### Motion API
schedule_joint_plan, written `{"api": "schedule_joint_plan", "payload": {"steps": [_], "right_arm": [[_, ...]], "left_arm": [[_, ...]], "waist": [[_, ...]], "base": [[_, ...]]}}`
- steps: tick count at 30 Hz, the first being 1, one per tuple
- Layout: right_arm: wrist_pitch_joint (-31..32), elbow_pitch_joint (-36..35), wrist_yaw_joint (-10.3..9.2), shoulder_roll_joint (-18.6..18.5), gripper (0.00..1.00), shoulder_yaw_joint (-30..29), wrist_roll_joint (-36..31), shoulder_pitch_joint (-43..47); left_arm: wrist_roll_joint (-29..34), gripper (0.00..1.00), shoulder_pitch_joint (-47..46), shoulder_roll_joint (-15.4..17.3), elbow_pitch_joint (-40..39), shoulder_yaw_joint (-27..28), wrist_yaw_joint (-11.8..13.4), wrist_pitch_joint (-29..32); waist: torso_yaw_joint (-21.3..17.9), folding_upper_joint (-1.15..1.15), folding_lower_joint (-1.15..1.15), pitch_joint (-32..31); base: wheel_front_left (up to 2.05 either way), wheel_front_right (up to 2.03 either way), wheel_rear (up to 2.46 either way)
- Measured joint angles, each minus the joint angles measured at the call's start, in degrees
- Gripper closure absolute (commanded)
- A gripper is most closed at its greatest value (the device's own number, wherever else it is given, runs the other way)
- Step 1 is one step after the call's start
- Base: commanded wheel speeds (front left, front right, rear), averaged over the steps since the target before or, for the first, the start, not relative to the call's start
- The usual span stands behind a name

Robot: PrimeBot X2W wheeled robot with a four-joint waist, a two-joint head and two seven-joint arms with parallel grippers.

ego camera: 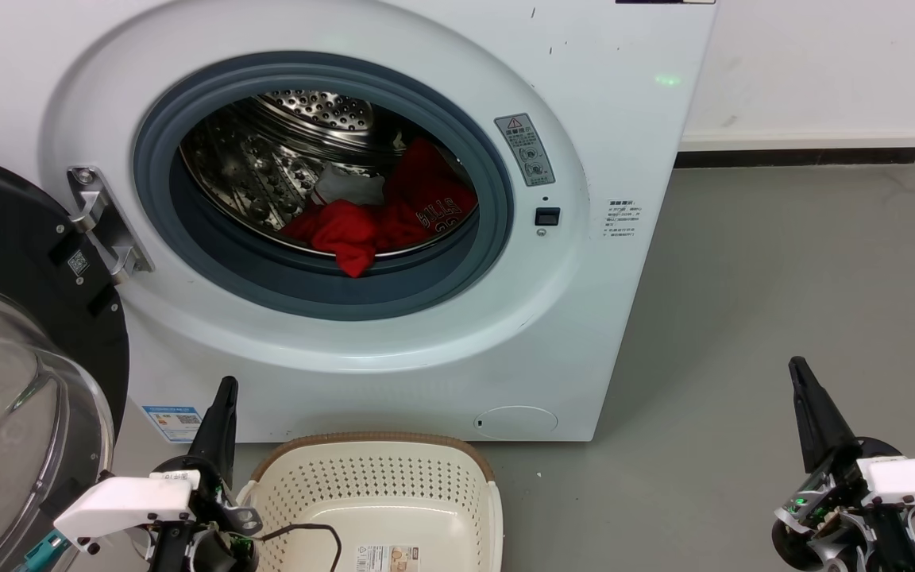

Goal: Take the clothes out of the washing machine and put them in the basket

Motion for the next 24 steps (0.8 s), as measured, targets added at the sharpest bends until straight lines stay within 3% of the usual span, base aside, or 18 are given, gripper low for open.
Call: {"api": "schedule_joint_plan", "payload": {"steps": [24], "right_arm": [[0.0, 0.0, 0.0, 0.0, 1.0, 0.0, 0.0, 0.0]], "left_arm": [[0.0, 1.0, 0.0, 0.0, 0.0, 0.0, 0.0, 0.0]], "waist": [[0.0, 0.0, 0.0, 0.0]], "base": [[0.0, 0.0, 0.0]]}}
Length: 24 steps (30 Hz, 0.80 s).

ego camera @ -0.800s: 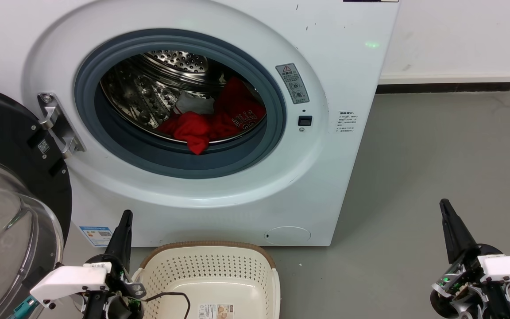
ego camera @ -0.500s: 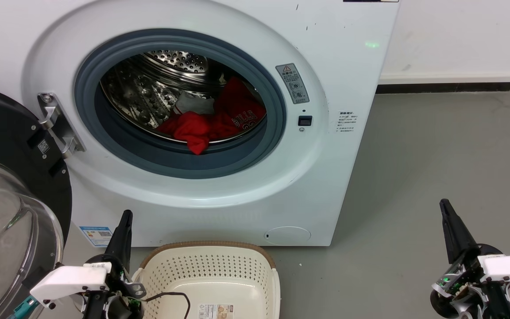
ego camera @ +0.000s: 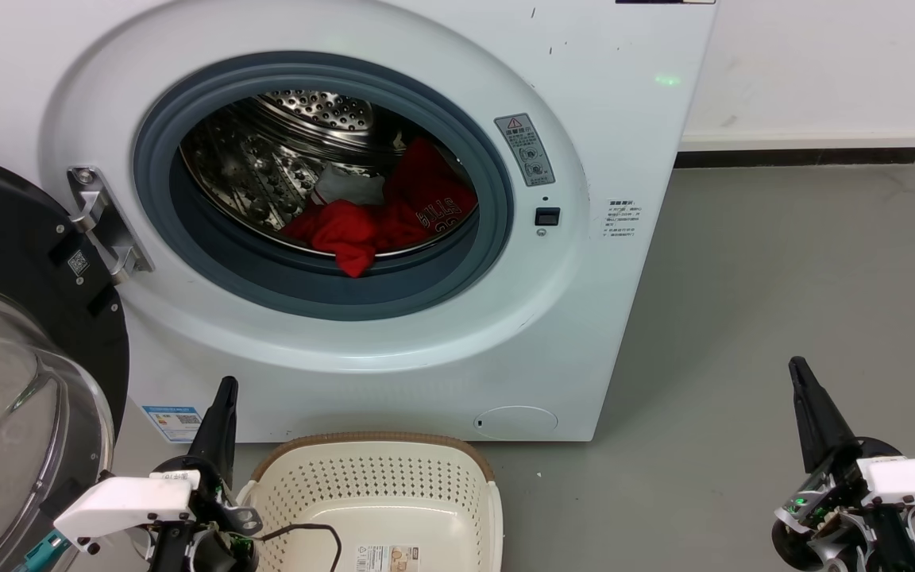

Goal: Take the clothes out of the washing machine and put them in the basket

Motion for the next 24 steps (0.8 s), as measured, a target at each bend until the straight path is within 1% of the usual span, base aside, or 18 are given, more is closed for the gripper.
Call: {"api": "schedule_joint_plan", "payload": {"steps": [24], "right_arm": [[0.0, 0.0, 0.0, 0.0, 1.0, 0.0, 0.0, 0.0]], "left_arm": [[0.0, 1.0, 0.0, 0.0, 0.0, 0.0, 0.0, 0.0]], "waist": [[0.0, 0.0, 0.0, 0.0]], "base": [[0.0, 0.0, 0.0]]}}
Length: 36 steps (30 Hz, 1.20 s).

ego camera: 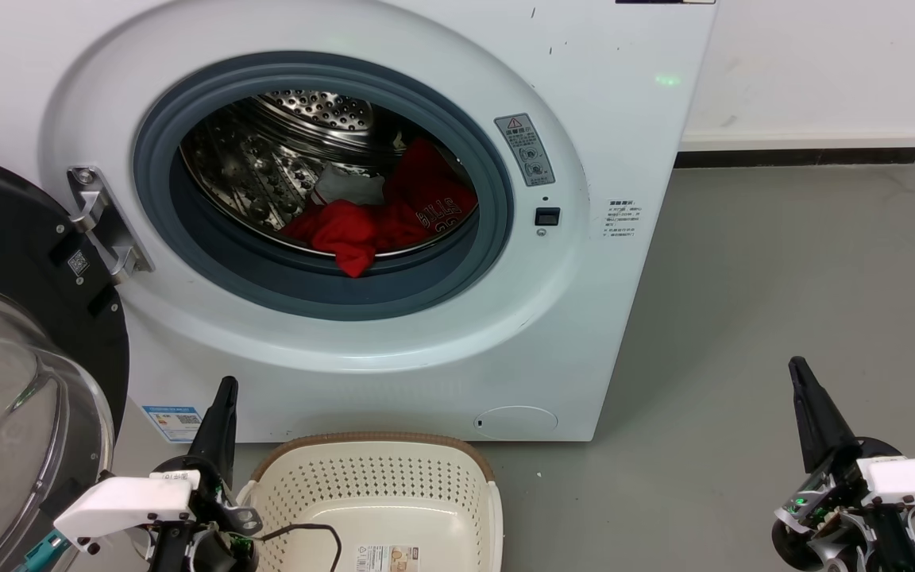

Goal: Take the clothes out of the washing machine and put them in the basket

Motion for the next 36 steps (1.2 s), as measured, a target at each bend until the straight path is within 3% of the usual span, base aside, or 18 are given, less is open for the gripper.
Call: {"api": "schedule_joint_plan", "payload": {"steps": [9, 10, 25, 32, 36], "right_arm": [[0.0, 0.0, 0.0, 0.0, 1.0, 0.0, 0.0, 0.0], [0.0, 0.1, 0.0, 0.0, 0.0, 0.0, 0.0, 0.0], [-3.1, 0.0, -0.01, 0.2, 0.0, 2.0, -3.1, 2.7], [-5.1, -2.0, -0.01, 0.0, 0.0, 2.6, -9.9, 3.1], [-6.1, -3.3, -0.01, 0.0, 0.0, 2.2, -16.7, 3.9]], "left_arm": [[0.0, 1.0, 0.0, 0.0, 0.0, 0.0, 0.0, 0.0], [0.0, 0.0, 0.0, 0.0, 0.1, 0.0, 0.0, 0.0], [1.8, 0.0, 1.8, -0.3, 0.5, -3.3, 0.1, -3.3], [6.9, 0.0, 1.8, -0.2, -1.1, -3.5, 0.1, -5.2], [13.1, 0.0, 1.8, -0.2, -2.2, -3.5, 0.1, -6.1]], "waist": [[0.0, 0.0, 0.0, 0.0], [0.0, 0.0, 0.0, 0.0], [0.2, 0.0, 0.0, -0.3], [0.4, 0.0, 0.0, -0.6], [0.5, 0.0, 0.0, -0.7]], "base": [[0.0, 0.0, 0.0], [0.0, 0.0, 0.0], [0.0, 0.0, 0.0], [0.0, 0.0, 0.0], [0.0, 0.0, 0.0]]}}
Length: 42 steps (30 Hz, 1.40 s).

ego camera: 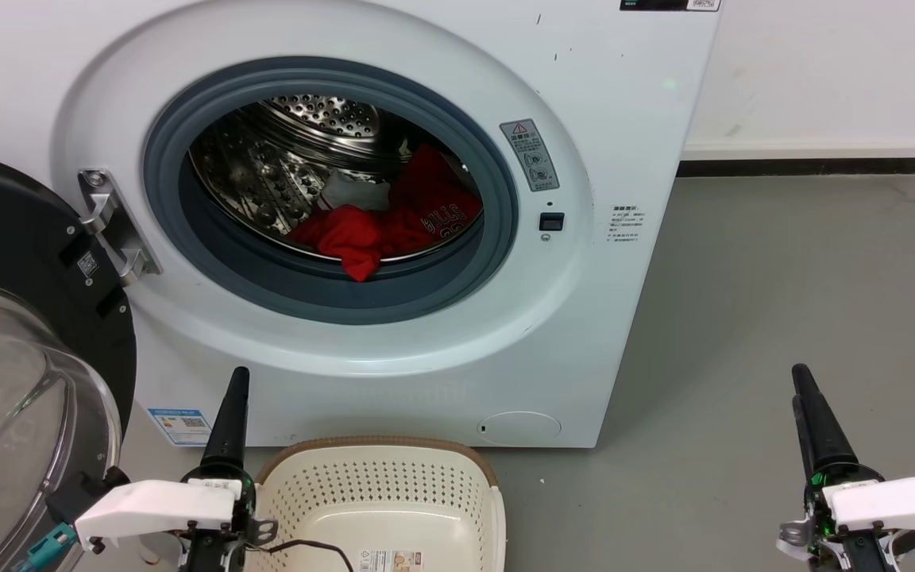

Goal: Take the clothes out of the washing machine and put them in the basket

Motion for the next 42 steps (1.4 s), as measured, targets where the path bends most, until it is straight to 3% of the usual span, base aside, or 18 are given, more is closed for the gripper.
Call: {"api": "schedule_joint_plan", "payload": {"steps": [13, 25, 42], "right_arm": [[-2.9, -4.2, 0.0, 0.1, 0.0, 1.2, -24.0, 1.5], [-2.9, -6.1, 0.0, 0.2, 0.0, 2.5, -36.4, 2.8], [-2.5, -7.8, 0.0, 0.2, 0.0, 3.1, -50.6, 4.7]], "left_arm": [[22.1, 0.0, 0.0, 0.1, -3.4, -2.5, 2.4, -3.2], [37.1, 0.0, 0.0, 1.1, -2.6, -4.8, 4.5, -5.4], [50.5, 0.0, -0.7, 3.3, -2.3, -7.7, 7.9, -8.3]], "waist": [[0.3, 0.0, 0.0, -0.4], [0.5, 0.0, 0.0, -0.7], [0.9, 0.0, 0.0, -1.1]], "base": [[0.0, 0.0, 0.0], [0.0, 0.0, 0.0], [0.0, 0.0, 0.0]]}}
